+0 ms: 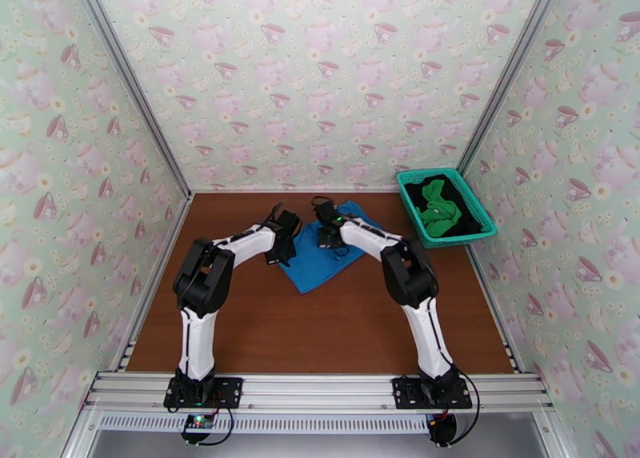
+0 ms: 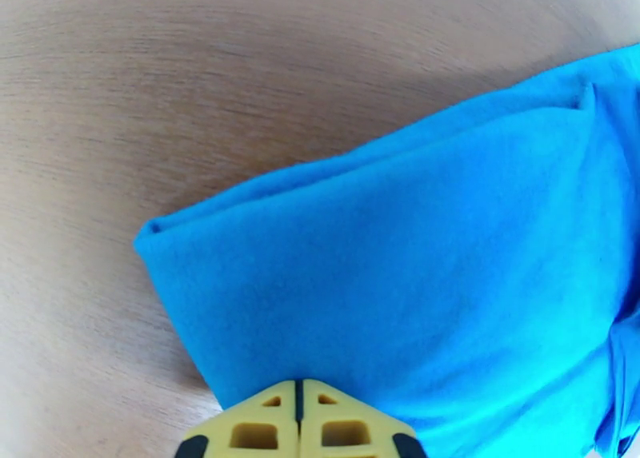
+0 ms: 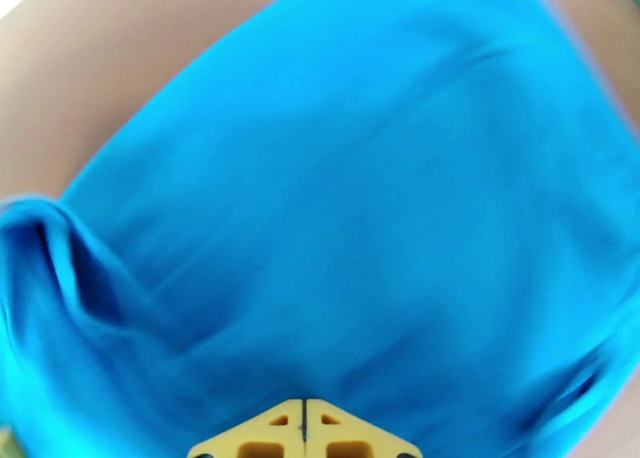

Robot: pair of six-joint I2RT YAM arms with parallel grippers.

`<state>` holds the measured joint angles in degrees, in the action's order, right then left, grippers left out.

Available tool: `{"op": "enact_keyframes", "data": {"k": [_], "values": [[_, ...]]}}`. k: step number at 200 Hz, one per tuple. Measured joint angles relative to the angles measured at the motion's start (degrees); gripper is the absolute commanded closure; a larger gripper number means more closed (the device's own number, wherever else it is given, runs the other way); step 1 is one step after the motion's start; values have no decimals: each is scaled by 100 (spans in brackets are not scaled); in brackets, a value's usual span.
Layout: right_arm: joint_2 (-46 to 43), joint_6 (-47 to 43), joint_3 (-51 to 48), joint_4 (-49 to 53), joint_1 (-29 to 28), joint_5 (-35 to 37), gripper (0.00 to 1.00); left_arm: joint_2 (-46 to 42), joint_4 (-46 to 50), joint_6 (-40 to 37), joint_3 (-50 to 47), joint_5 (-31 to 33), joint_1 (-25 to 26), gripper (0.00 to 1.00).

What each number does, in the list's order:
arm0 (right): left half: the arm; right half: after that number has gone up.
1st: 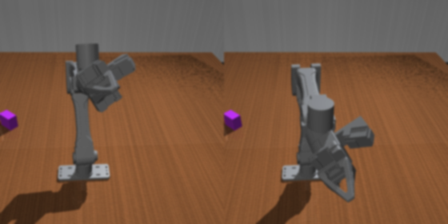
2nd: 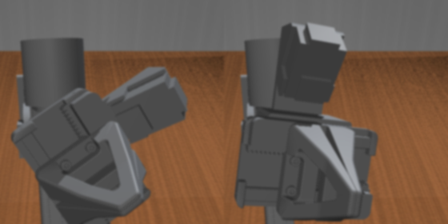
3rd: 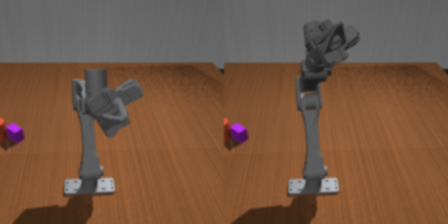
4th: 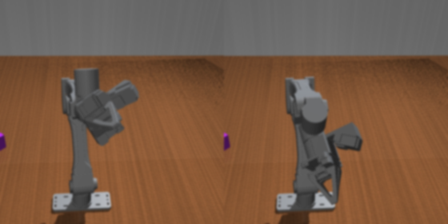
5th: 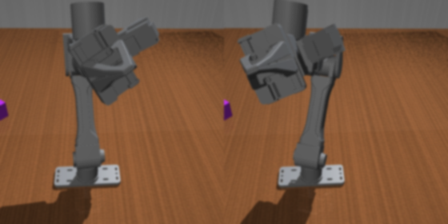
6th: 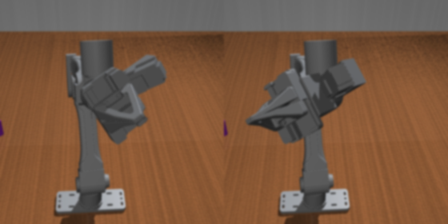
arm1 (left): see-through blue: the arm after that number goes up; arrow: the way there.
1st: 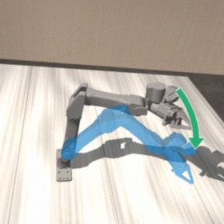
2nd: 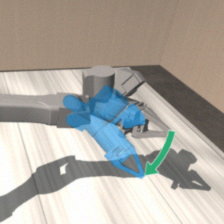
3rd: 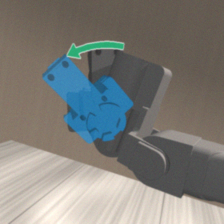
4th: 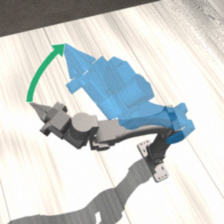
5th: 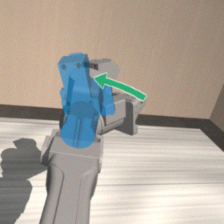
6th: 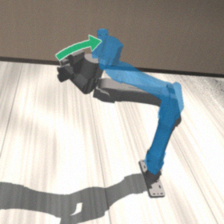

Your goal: Fold and stack the mixed laundry pile

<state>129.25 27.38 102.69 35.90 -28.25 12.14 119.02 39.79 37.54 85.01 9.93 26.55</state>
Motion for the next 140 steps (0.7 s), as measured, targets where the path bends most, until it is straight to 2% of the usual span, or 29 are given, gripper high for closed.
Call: {"op": "enact_keyframes", "data": {"k": [26,54,65,74,83,118,140], "values": [[-297,-138,-122,-20,566,-11,100,0,26,-31,15,0,-9,100],[-667,-317,-59,9,765,-118,100,0,173,-55,74,0,37,100],[-678,-369,114,46,850,-221,100,-2,275,-63,120,2,72,92],[-614,-413,264,81,922,-350,100,-7,330,-66,131,2,107,86],[-494,-424,463,125,1023,-487,100,-9,380,-39,131,0,149,84],[173,-393,754,146,1504,-966,100,9,428,-39,138,-4,210,85],[369,-282,367,98,1690,-1154,100,267,614,-46,479,-4,184,87]]}}
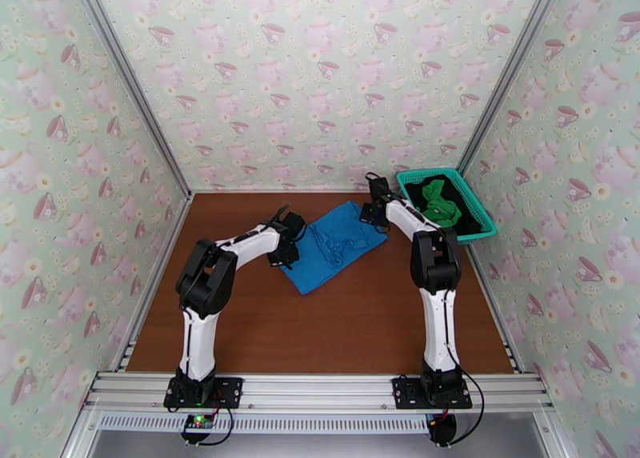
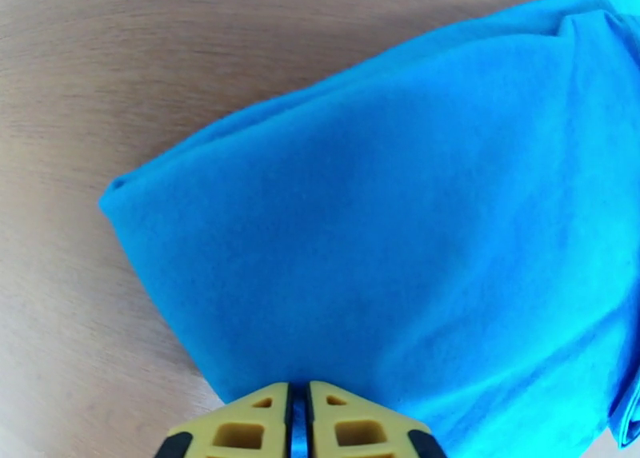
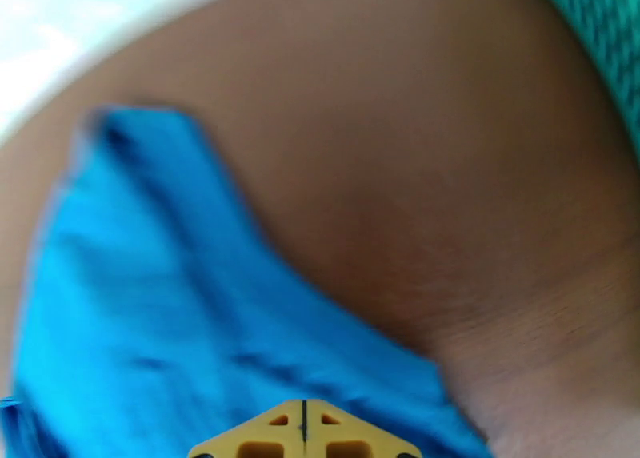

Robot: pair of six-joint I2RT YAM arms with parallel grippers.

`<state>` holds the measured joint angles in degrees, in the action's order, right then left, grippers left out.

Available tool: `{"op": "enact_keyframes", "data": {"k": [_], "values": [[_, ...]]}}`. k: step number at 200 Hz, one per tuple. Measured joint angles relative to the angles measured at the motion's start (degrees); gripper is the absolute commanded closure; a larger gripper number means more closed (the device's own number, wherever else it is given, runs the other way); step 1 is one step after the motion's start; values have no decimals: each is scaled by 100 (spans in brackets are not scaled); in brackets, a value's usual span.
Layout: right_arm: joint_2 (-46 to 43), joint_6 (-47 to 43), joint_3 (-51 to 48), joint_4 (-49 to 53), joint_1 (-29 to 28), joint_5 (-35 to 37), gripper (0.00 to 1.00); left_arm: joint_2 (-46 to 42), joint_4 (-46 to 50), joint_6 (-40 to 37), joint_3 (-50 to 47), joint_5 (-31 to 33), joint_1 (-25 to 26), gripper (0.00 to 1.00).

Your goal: Fold and stack the mixed laundry pile

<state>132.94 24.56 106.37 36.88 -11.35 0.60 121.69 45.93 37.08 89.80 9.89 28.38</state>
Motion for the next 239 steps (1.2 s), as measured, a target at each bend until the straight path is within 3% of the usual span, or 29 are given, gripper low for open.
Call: {"op": "enact_keyframes", "data": {"k": [37,84,118,150,173,181,191,203,224,239], "values": [[-713,376,-1377,-789,-66,-170,100,682,286,-199,1123,-2,-96,90],[-2385,1349,-3987,-1604,-533,-22,100,1845,732,-710,3106,-44,-168,91],[-3609,2793,-5888,-2699,-1932,376,100,2590,942,-1084,4424,-280,-173,91],[-3882,3995,-6349,-3169,-3560,702,100,3001,999,-1510,5193,-525,-173,89],[-3958,4190,-6214,-2726,-3947,833,100,2935,988,-1845,5167,-529,-166,80],[-4076,4162,-6166,-2430,-3934,977,100,2771,901,-1978,4931,-459,-166,62],[-4301,4074,-6083,-1982,-3891,1189,92,2406,776,-2059,4411,-339,-155,36],[-4618,3818,-5877,-1499,-3799,1412,87,1759,621,-2142,3617,-140,-151,21],[-5031,3126,-5233,-1003,-3418,1502,81,527,501,-2149,2540,229,-140,24],[-5023,2573,-4715,-929,-2931,1213,88,-317,411,-2037,1985,466,-142,33]]}}
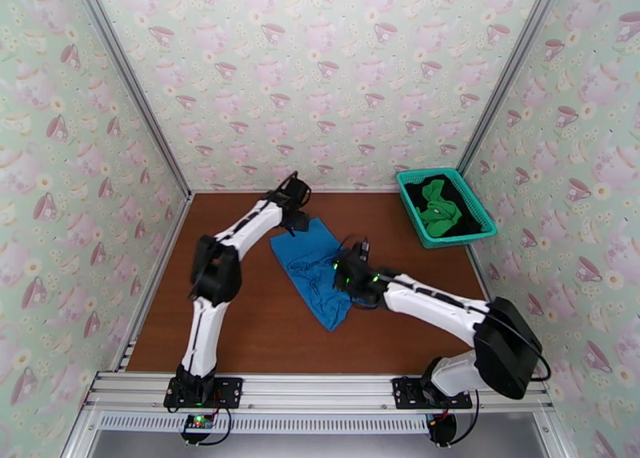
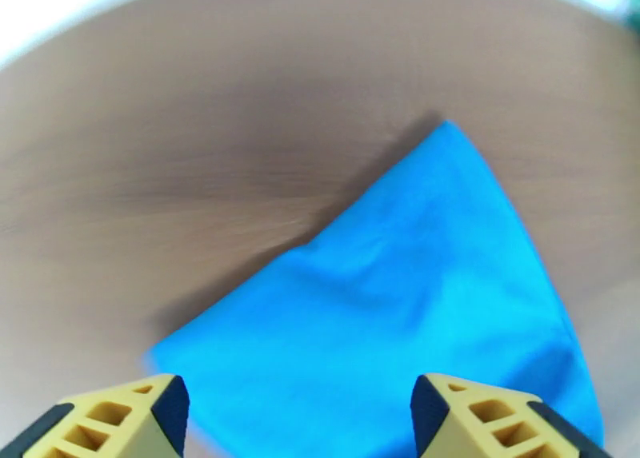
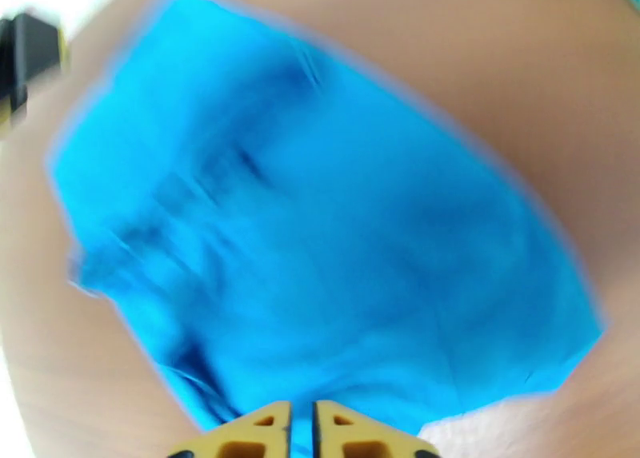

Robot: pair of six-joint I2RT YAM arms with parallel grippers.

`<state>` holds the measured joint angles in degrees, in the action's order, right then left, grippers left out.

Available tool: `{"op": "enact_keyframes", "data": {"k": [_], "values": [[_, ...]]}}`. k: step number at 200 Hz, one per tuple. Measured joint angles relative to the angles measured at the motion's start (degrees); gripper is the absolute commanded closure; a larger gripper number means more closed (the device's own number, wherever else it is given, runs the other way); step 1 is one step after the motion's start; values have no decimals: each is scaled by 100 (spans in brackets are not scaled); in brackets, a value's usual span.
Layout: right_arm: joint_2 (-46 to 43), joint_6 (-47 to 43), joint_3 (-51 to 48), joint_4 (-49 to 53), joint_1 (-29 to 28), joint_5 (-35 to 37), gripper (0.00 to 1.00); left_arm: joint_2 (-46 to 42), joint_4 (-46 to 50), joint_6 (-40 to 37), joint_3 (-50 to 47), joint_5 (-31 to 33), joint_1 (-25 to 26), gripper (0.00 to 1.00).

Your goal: Fold and stack the mixed laundry pile

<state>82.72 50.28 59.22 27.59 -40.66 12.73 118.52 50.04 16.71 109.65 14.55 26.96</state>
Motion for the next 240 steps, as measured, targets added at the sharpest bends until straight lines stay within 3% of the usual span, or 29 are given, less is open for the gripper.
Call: {"op": "enact_keyframes", "data": {"k": [19,36,69,101,142,200,240], "values": [[527,-778,802,59,752,-734,100,-789,-181,289,-745,133,-39,39],[1482,-1480,1781,203,1217,-1300,100,-946,-354,586,-1307,120,-101,44],[3569,-2363,3834,595,1412,-2236,100,0,-472,933,-1576,-20,-295,52],[4734,-2533,4653,798,1412,-2765,100,903,-365,1034,-1099,-151,-404,52],[4881,-2162,4190,444,1412,-2820,100,1670,-229,957,354,-345,-417,52],[3010,-435,988,-1331,1285,-2024,100,3274,470,546,2973,-883,-398,51],[2830,164,627,-1733,1178,-1740,100,3464,542,378,3324,-1139,-389,51]]}}
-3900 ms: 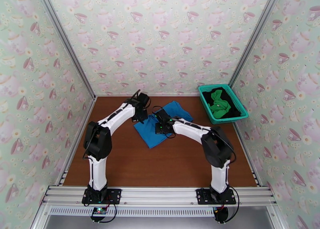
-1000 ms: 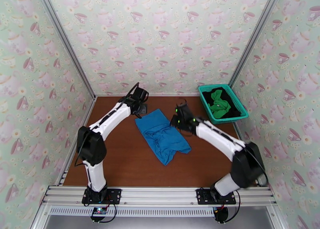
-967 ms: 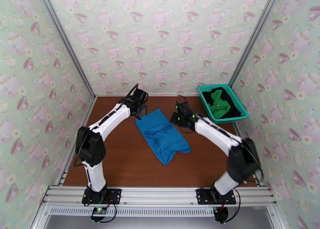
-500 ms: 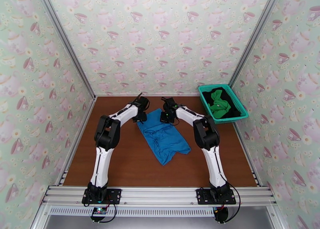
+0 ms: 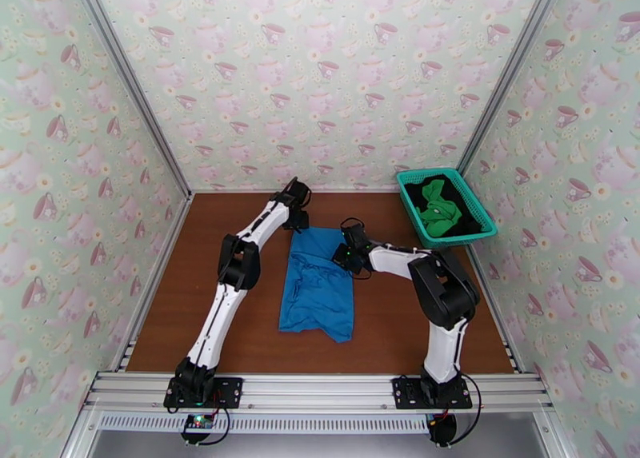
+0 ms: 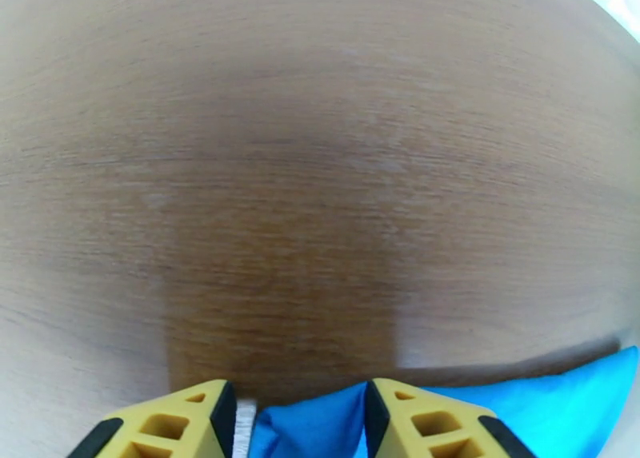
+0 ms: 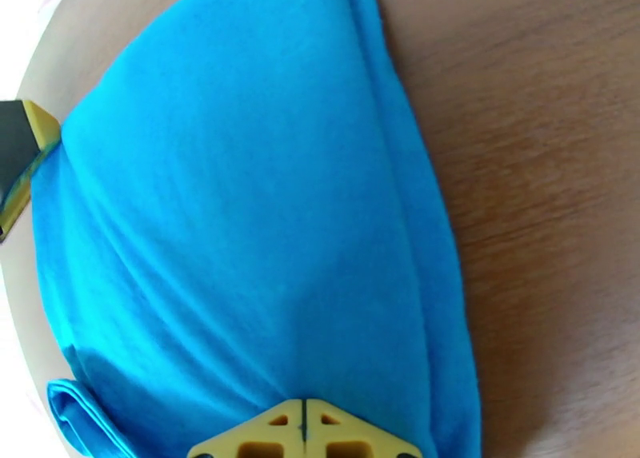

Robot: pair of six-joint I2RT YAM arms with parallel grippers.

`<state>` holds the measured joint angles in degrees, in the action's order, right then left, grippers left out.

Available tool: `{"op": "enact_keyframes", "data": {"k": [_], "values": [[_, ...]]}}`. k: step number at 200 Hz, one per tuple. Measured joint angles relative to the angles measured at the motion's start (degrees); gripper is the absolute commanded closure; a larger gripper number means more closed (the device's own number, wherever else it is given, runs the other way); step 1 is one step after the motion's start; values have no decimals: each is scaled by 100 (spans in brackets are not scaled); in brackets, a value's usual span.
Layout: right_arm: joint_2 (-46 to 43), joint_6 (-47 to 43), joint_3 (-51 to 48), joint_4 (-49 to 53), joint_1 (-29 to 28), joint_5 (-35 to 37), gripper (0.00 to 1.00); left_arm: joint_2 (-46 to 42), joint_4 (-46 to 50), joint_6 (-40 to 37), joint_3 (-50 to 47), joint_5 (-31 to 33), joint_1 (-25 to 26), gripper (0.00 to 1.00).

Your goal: Fold and stack the mixed laundry pile

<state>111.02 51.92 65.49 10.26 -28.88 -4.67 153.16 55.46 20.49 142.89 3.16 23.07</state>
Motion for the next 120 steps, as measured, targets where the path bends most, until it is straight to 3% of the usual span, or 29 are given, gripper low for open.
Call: {"op": "enact_keyframes", "data": {"k": [59,120], "values": [[192,39,282,72,-11,111,100,-1655,-664,-129,-2667,-33,109,49],[192,42,267,46,-31,160,100,-2723,-1080,-168,-4214,227,566,49]]}}
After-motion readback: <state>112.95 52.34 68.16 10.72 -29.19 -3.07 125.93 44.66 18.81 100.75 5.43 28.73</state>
